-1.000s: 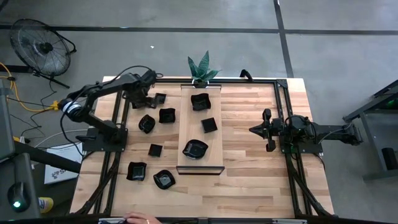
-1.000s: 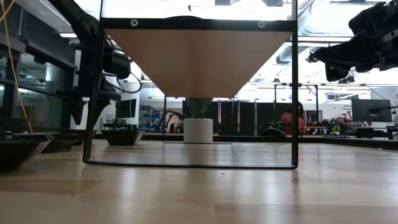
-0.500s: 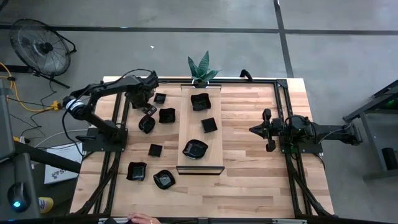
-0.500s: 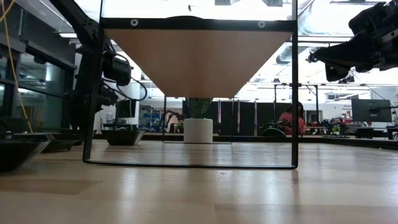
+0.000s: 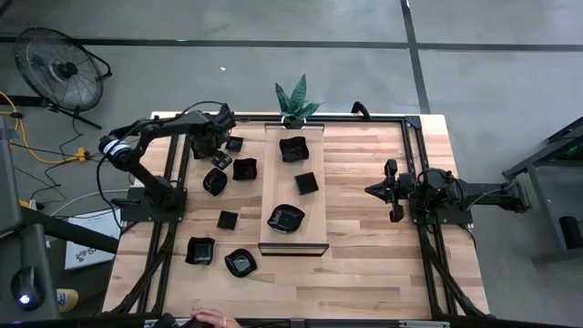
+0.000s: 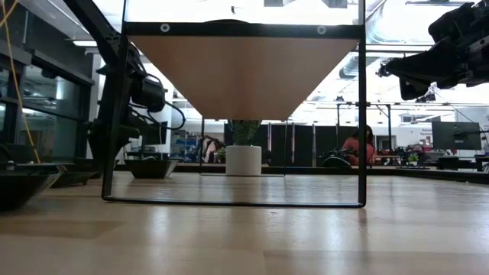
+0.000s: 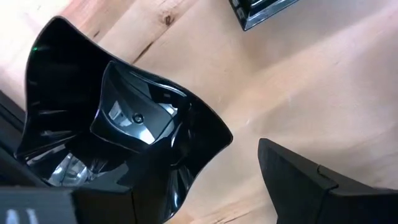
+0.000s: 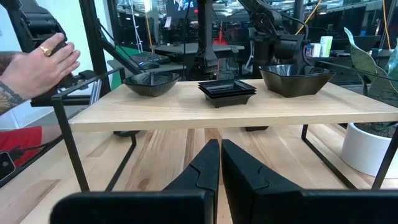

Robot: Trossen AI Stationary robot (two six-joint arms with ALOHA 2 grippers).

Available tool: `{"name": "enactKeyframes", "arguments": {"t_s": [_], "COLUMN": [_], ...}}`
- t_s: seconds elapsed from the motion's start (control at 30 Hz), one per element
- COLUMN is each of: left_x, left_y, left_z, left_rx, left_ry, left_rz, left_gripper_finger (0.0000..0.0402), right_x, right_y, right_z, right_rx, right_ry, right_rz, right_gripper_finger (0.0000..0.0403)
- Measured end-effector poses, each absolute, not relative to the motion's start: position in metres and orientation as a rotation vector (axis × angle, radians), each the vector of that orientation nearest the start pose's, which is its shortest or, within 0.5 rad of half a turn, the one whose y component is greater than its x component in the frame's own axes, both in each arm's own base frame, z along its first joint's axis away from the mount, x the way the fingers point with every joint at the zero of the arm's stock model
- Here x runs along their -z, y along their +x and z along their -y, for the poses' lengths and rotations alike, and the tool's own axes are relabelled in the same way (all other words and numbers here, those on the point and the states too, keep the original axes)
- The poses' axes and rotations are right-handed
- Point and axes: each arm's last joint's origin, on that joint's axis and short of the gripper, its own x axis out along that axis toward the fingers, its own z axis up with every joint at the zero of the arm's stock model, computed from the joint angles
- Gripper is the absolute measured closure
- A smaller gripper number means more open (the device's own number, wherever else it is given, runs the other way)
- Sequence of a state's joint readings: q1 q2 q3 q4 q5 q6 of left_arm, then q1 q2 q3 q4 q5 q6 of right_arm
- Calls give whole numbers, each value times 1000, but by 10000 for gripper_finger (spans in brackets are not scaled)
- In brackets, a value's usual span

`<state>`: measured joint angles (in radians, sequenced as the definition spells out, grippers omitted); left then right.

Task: Pick & Place Mini shaped plates
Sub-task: Stack the black distorted square plate on top of the black distorted square plate on the shelf

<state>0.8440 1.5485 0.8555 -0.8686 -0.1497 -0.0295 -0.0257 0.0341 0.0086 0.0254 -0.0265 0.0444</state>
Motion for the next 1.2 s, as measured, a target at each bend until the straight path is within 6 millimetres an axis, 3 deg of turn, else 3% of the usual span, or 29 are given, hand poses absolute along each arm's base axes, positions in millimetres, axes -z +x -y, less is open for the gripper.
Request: {"name": "enactKeyframes", "arguments": {"t_s": [0.67,1.2], "left_x": [-168,-168], "left_y": [151,151], "left_z": [-180,-180], "left_rx": [-665,-631], "left_ry": [-365,-338], "left_rz": [-1632,-1641], "left_gripper_finger": [170,266], "right_x": [-166,-166], "right_y": [99,99], "right_z": [2,2], "right_rx": [-1,-1], "right_ry": [44,44], "right_rz": [0,0], "right_gripper_finger": [391,391]}}
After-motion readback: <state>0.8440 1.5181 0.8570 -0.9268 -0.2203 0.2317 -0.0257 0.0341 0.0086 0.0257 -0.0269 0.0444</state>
